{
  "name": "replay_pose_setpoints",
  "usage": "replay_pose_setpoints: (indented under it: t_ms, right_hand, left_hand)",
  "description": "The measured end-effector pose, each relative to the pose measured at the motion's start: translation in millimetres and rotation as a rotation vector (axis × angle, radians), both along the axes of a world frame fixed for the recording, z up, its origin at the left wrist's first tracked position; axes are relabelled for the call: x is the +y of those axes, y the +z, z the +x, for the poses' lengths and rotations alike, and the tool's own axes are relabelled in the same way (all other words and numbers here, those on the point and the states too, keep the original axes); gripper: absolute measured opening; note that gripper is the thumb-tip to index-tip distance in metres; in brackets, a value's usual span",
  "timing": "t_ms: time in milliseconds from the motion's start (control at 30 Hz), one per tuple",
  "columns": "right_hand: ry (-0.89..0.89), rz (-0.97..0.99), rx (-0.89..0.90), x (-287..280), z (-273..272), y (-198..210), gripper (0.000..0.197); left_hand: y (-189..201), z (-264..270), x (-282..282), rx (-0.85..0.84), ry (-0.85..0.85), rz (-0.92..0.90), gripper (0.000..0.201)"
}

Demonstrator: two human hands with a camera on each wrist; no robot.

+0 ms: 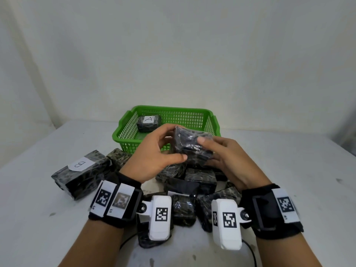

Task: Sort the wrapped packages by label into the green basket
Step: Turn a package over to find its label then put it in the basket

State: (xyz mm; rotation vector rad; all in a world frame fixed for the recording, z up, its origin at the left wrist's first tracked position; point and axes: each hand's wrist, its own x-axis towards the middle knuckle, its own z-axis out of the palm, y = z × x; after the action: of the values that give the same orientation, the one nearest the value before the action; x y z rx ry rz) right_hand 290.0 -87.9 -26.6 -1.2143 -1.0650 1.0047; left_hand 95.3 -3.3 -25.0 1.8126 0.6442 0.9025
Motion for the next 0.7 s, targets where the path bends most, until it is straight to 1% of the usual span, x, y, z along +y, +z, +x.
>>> replay_pose_setpoints:
  t_ms: [67, 133, 233, 267, 333, 367, 400, 433, 467, 533, 567, 633, 700]
  right_hand:
    - [0.003, -0.034, 0.017, 1.2, 2.1, -2.3, 0.028]
    - [-0.001, -0.035, 0.028, 1.8, 3.0, -5.2, 0.023]
    - [-0.062, 0.016, 0.014, 2.5, 4.0, -8.5, 0.029]
    - [-0.076, 0.03, -0.009, 3.6, 4.0, -10.2, 0.032]
    - [-0.08, 0.038, -0.038, 6.1, 1.7, -13.0, 0.044]
    - [-0.068, 0.028, -0.036, 7.4, 0.0, -14.0, 0.052]
    - [-0.046, 0.014, -0.024, 7.9, -2.5, -13.9, 0.056]
    - [-0.02, 0.008, -0.008, 8.1, -4.5, -13.8, 0.054]
    - [-0.004, 0.006, 0.0, 7.7, -6.6, -13.0, 0.049]
    - [-0.009, 0.012, -0.01, 6.2, -7.1, -12.0, 0.04]
    - [-0.02, 0.021, -0.021, 5.4, -5.7, -12.1, 0.039]
    - [-0.044, 0.041, -0.049, 5.7, -3.4, -11.5, 0.042]
    - [-0.047, 0.057, -0.054, 7.1, -3.3, -11.6, 0.052]
  left_hand:
    - [0.1, 0.9, -2.3, -0.005, -0.035, -0.014, 0.064]
    - [-0.5, 0.9, -3.0, -0.007, -0.062, -0.04, 0.066]
    - [0.0, 2.1, -5.3, 0.011, -0.047, -0.114, 0.067]
    - [0.0, 3.7, -5.6, 0.018, -0.009, -0.131, 0.063]
    - [-0.9, 6.9, -4.8, -0.005, 0.084, -0.143, 0.043]
    - [-1.5, 7.9, -3.6, -0.028, 0.125, -0.144, 0.036]
    - [-2.5, 8.0, -2.3, -0.052, 0.155, -0.144, 0.034]
    - [-3.1, 7.3, -1.0, -0.071, 0.169, -0.146, 0.034]
    - [-3.4, 6.1, 0.4, -0.079, 0.168, -0.148, 0.035]
    - [-4.1, 4.3, 2.4, -0.061, 0.152, -0.158, 0.04]
    - [-4.4, 4.4, 2.0, -0.048, 0.14, -0.177, 0.041]
    - [-4.8, 6.2, 0.2, -0.036, 0.133, -0.192, 0.038]
    - [-4.6, 7.6, 0.2, -0.027, 0.149, -0.161, 0.042]
